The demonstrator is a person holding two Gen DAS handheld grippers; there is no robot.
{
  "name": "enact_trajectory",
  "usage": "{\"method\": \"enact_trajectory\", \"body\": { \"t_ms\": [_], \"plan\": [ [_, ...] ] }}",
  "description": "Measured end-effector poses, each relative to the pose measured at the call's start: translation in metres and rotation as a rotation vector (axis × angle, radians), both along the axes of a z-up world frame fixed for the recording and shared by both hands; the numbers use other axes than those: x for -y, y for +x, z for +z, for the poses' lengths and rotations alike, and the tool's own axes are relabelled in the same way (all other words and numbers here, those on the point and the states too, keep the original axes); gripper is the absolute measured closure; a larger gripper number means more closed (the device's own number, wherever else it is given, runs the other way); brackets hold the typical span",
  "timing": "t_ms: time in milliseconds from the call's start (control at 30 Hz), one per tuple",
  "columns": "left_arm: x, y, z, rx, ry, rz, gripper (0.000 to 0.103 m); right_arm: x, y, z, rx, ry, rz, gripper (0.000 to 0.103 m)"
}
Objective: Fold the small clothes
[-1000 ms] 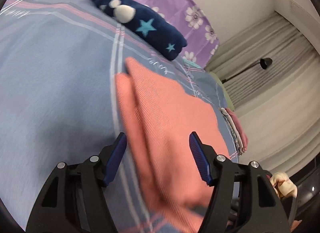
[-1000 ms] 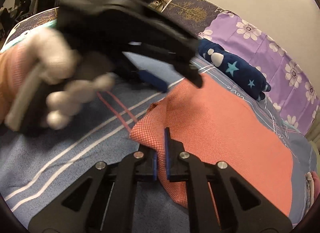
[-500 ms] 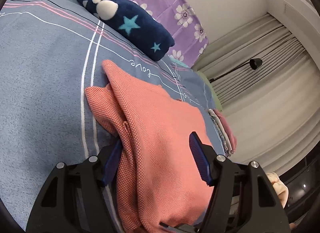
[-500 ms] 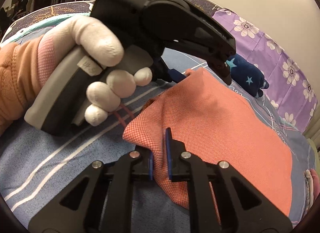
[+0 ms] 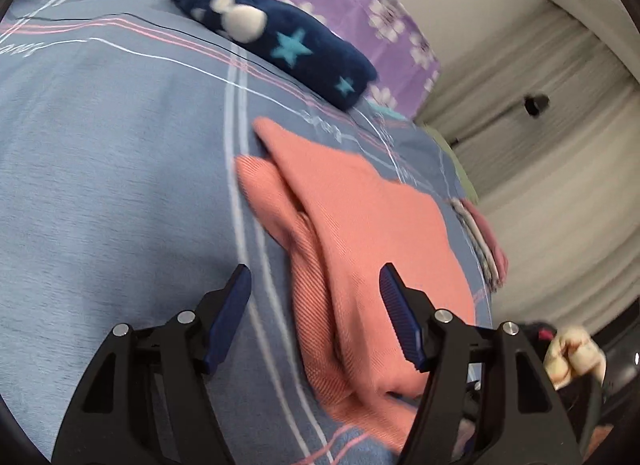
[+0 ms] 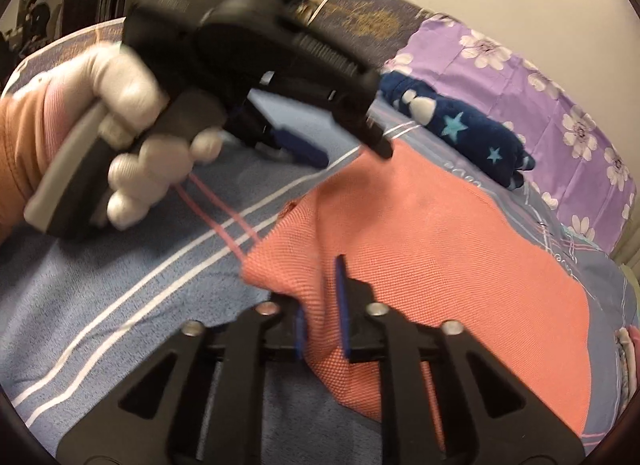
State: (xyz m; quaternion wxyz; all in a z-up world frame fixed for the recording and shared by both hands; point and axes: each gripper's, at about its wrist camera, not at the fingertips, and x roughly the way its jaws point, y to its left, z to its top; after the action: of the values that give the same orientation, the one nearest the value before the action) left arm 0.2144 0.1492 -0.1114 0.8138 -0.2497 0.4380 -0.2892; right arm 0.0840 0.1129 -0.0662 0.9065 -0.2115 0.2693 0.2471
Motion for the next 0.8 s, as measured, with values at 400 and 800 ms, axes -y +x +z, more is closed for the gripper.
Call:
{"method": "enact_trajectory", "body": {
  "t_ms": [400,800],
  "plan": [
    [0.009,0.003,0.004,-0.093,-0.059,0.003,0.013,0.055,0.015,0.021,-0.053,0.296,-0.086,0.099],
    [0.031,0.031,-0.007,-0.139,-0.040,0.109,0.078,0.022,0.000,0.014,0.001,0.143,-0.016,0.098]
  ]
}}
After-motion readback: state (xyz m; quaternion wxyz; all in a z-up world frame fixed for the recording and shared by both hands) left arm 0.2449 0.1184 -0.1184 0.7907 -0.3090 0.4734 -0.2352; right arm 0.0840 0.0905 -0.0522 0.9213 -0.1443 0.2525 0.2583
